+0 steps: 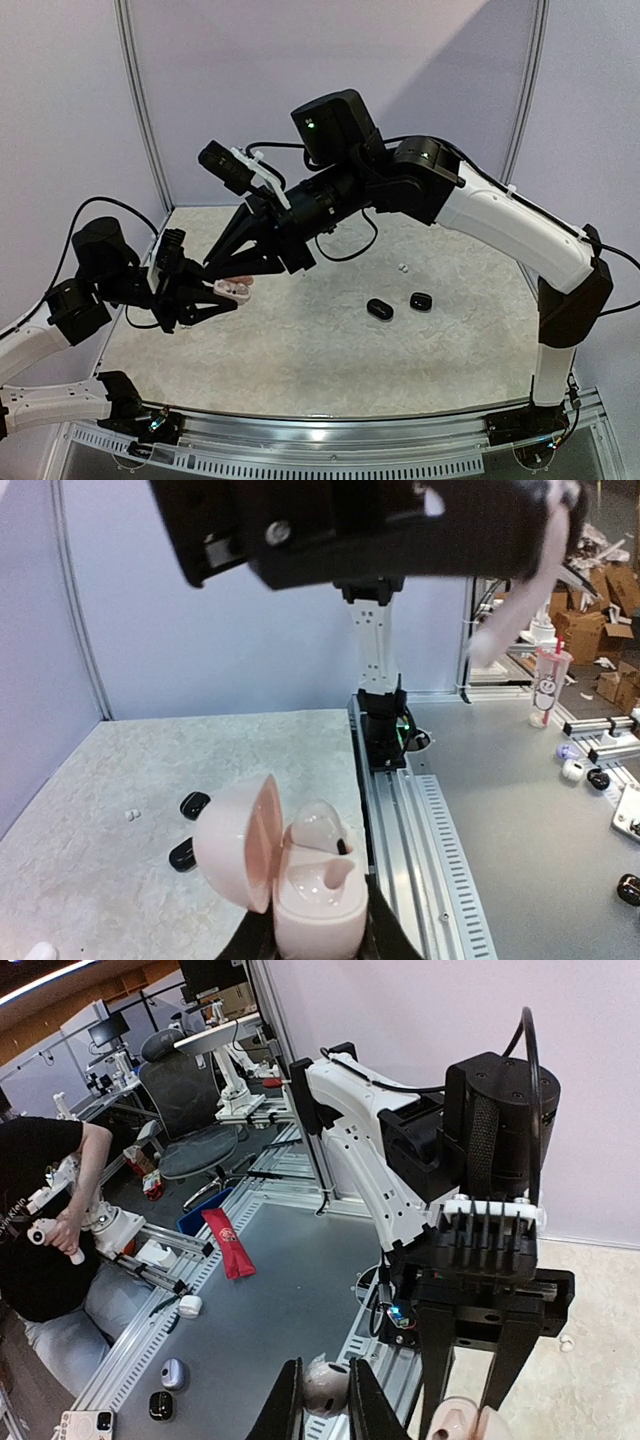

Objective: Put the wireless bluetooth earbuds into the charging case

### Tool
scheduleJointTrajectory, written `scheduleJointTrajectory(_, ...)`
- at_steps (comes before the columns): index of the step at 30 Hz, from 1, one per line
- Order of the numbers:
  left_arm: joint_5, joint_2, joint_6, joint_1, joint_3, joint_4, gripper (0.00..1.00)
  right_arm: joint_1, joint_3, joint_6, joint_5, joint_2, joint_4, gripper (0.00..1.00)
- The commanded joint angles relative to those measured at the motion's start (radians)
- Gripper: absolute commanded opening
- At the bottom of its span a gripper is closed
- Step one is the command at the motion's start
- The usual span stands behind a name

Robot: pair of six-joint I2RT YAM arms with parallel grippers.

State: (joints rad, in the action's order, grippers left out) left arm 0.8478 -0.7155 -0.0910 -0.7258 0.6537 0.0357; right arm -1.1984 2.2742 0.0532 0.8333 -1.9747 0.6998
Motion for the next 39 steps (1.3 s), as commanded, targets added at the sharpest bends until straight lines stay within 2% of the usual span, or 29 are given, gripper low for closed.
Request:
scheduleJointTrajectory(1, -0.1, 0.028, 0.078, -0.015, -0.045, -0.019, 0.0, 0.054, -0.161, -0.168, 0.087, 0.11, -0.167, 0.06)
scheduleJointTrajectory(4, -0.135, 0.056, 0.121, -0.013, -0.07, -0.057, 0.0, 0.126, -0.425, -0.388, 0.066, 0.232, -0.452, 0.06)
scheduleJointTrajectory(8, -0.207, 0.091, 0.172, 0.002, -0.1, -0.043, 0.0, 0.227, -0.724, -0.635, -0.04, 0.364, -0.629, 0.05)
scheduleJointTrajectory(9, -0.222, 0.101, 0.182, 0.008, -0.108, -0.041, 0.0, 0.244, -0.765, -0.672, -0.058, 0.394, -0.638, 0.05)
scheduleJointTrajectory(16, -0.268, 0.187, 0.254, 0.034, -0.184, -0.066, 0.0, 0.323, -1.056, -0.866, -0.333, 0.416, -0.315, 0.0)
scheduleJointTrajectory(20, -0.319, 0.234, 0.286, 0.042, -0.214, -0.053, 0.0, 0.324, -1.077, -0.914, -0.586, 0.388, -0.068, 0.0)
scheduleJointTrajectory(25, -0.331, 0.263, 0.298, 0.049, -0.235, -0.055, 0.0, 0.325, -1.105, -0.973, -0.729, 0.31, 0.019, 0.0)
scheduleJointTrajectory(31, -0.345, 0.291, 0.316, 0.076, -0.283, -0.103, 0.0, 0.323, -1.123, -1.006, -0.695, 0.145, -0.042, 0.0)
scheduleJointTrajectory(39, -0.362, 0.346, 0.308, 0.083, -0.315, -0.1, 0.0, 0.319, -1.074, -1.014, -0.76, 0.037, 0.03, 0.0)
